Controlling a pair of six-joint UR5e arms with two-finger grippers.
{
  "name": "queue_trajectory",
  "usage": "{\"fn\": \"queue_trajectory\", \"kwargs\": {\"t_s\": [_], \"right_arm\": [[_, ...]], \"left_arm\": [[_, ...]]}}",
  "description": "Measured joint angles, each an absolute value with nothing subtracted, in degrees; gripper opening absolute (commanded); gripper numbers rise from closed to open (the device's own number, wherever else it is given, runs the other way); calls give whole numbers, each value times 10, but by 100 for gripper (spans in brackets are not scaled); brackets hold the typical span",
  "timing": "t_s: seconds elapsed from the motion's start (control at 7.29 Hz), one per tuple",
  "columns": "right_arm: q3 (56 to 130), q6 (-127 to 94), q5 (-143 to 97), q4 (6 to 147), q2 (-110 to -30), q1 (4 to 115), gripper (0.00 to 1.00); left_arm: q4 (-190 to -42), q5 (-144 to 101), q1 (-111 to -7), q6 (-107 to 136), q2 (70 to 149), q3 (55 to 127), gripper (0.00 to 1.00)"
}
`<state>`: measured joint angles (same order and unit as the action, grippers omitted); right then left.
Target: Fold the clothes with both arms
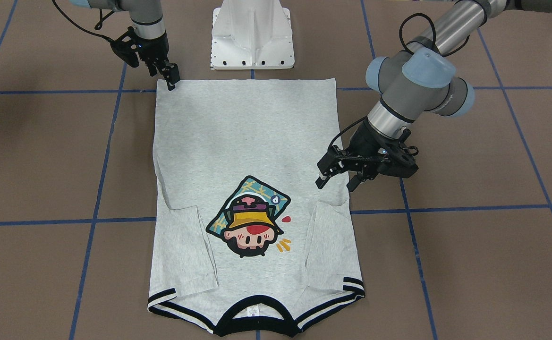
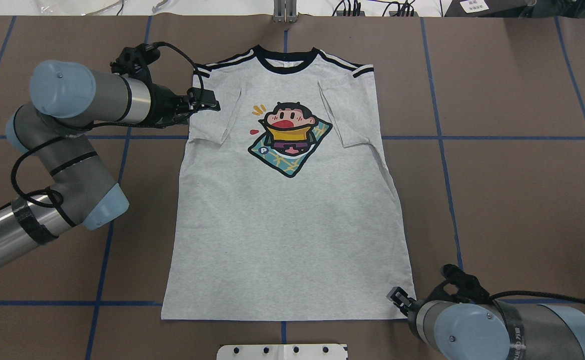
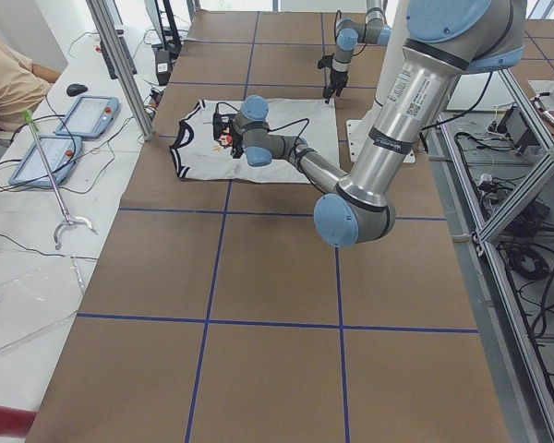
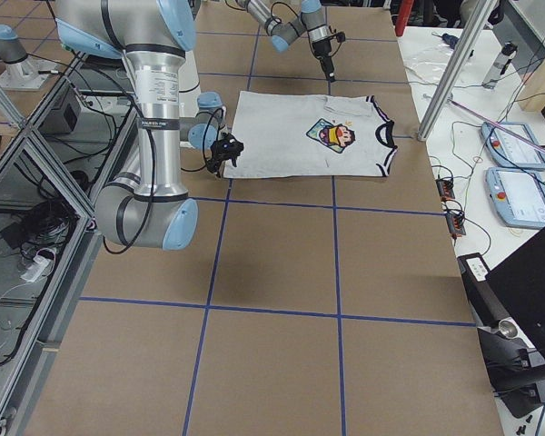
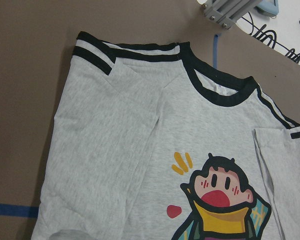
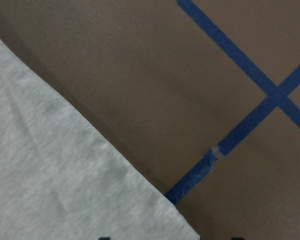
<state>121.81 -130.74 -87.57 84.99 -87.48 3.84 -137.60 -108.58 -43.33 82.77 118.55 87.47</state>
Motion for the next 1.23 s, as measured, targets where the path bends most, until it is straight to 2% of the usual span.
{"fn": "queue_trajectory", "kwargs": {"t_s": [0.14,0.27,0.41,1.23], "right_arm": [[1217,-1308,-876,850,-875,37,47],[1217,-1308,-875,850,-876,37,17],[1217,-1308,-874,850,-876,38,0],[1248,-1307,-884,851,-890,43,0]], "left_arm": [[-1376,-1086,-433,827,1185,872,100],[-1376,-1085,-433,827,1185,871,100],[-1376,-1085,-433,826,1185,869,100],[-1375,-1085,-430,827,1173,869,100]]}}
